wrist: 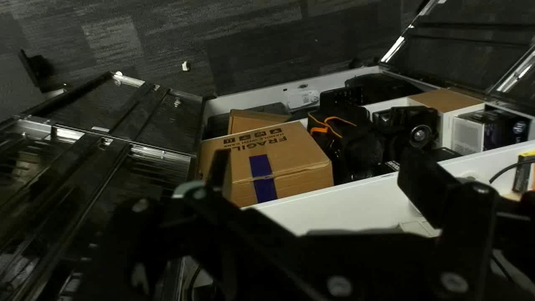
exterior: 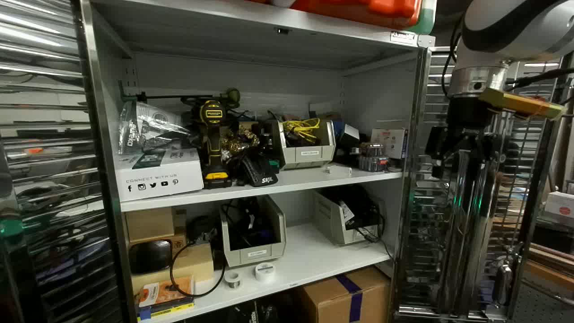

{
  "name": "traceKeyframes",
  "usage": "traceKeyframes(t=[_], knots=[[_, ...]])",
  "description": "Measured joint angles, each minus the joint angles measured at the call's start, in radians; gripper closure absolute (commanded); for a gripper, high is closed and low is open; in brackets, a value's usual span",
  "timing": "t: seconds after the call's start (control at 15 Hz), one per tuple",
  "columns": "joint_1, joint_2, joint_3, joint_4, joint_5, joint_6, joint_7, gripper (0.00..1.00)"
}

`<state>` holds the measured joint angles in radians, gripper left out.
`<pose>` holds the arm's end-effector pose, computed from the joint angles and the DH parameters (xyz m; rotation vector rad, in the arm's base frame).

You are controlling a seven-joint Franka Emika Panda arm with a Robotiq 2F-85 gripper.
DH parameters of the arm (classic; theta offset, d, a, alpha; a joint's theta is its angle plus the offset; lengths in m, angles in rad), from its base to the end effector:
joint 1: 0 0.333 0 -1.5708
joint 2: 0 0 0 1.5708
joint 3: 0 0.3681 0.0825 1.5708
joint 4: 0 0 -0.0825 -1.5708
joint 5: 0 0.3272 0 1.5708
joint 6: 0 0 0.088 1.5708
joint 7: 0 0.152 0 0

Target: Pick up the grey object and put it in the tool box

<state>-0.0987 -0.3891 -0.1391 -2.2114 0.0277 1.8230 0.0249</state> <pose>0.3518 -0.0896 0.5501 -3.0366 0.3959 -0.0079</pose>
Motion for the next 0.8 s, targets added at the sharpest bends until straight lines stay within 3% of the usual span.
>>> traceKeyframes(t=[0.8], knots=[[0.0, 0.008, 0.0, 0.003, -0.003, 0.001, -0.015, 0.0]])
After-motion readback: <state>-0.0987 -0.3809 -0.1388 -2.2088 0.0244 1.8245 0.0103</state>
